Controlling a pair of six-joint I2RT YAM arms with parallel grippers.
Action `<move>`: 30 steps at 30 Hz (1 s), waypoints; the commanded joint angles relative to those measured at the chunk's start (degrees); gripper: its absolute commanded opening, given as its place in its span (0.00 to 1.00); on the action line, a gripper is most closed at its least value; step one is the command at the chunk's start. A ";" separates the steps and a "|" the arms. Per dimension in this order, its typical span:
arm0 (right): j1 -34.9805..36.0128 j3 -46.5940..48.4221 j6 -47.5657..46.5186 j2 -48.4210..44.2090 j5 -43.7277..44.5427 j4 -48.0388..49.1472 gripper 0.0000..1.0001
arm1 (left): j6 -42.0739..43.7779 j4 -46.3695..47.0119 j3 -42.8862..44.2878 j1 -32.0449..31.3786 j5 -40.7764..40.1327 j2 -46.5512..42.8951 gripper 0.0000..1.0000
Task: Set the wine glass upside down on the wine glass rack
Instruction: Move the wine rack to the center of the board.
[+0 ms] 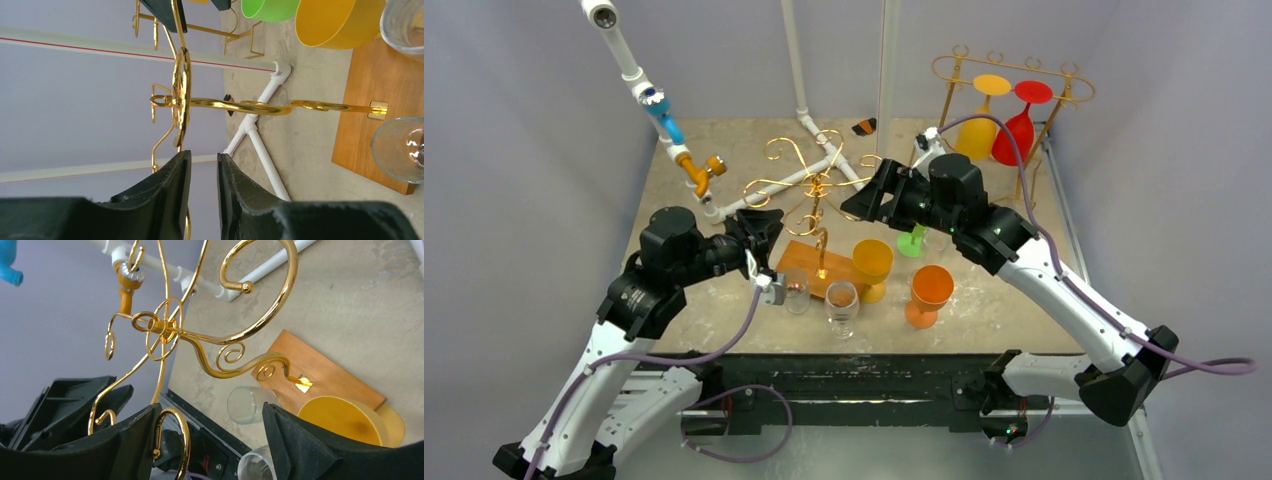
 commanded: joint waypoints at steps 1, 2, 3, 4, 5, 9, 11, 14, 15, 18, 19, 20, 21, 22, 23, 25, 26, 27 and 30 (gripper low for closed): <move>0.73 0.70 -4.77 -0.67 0.45 -5.11 0.82 | -0.35 0.08 -0.08 -0.13 0.15 0.38 0.26; 0.80 0.75 -4.89 -1.24 0.05 -4.46 0.82 | -0.34 -0.09 0.05 -0.17 0.25 0.53 0.24; 0.76 0.77 -4.99 -1.73 -0.42 -3.74 0.82 | -0.39 -0.29 0.02 -0.18 0.33 0.62 0.21; 0.79 0.90 -4.96 -1.97 -0.63 -3.27 0.82 | -0.37 -0.46 0.14 -0.13 0.29 0.71 0.19; 0.79 1.03 -5.02 -2.17 -1.07 -2.80 0.82 | -0.36 -0.49 0.09 -0.11 0.34 0.76 0.17; 0.76 0.35 -4.91 -3.14 -6.63 2.12 0.83 | -0.24 -0.63 0.23 -0.13 -0.04 0.84 0.09; 0.72 0.23 -5.02 -3.63 -8.52 4.18 0.84 | -0.10 -1.07 0.41 -0.15 -0.22 0.98 0.05; 0.78 0.53 -5.09 -3.62 -11.45 5.75 0.84 | -0.05 -1.66 0.69 -0.18 -0.40 1.02 0.01; 0.72 0.68 -5.43 -3.73 -11.65 5.54 0.84 | -0.01 -1.74 0.69 -0.13 -0.43 0.98 0.01; 0.69 1.43 -5.61 -4.73 -11.59 4.14 0.86 | 0.07 -1.93 0.76 -0.13 -0.61 0.89 0.00; 0.70 2.06 -6.33 -5.26 -11.59 3.39 0.87 | -0.08 -2.04 0.85 -0.17 -0.64 0.85 0.01; 0.66 3.03 -7.27 -5.55 -10.40 1.99 0.87 | -0.31 -2.19 1.05 -0.18 -0.63 0.77 0.04; 0.66 3.97 -8.12 -5.82 -9.40 0.36 0.88 | -1.20 -2.19 1.52 -0.17 -0.66 0.72 0.18; 0.69 4.83 -8.87 -6.04 -8.63 -0.96 0.89 | -1.94 -2.22 1.87 -0.18 -0.55 0.68 0.35; 0.70 5.29 -9.45 -6.34 -7.89 -2.17 0.89 | -3.10 -2.24 2.42 -0.14 -0.61 0.67 0.52; 0.66 5.41 -10.29 -7.38 -6.77 -3.99 0.90 | -6.74 -2.42 4.13 -0.09 -0.89 0.60 0.72; 0.68 5.03 -10.62 -8.18 -5.98 -5.07 0.90 | -9.61 -2.64 5.33 -0.17 -1.22 0.44 0.78; 0.74 4.74 -11.11 -8.99 -4.98 -6.22 0.90 | -11.65 -2.98 6.25 -0.16 -1.76 0.23 0.82; 0.68 4.41 -12.43 -11.52 -1.10 -10.67 0.89 | -17.26 -3.75 8.04 -0.16 -3.69 -1.29 0.87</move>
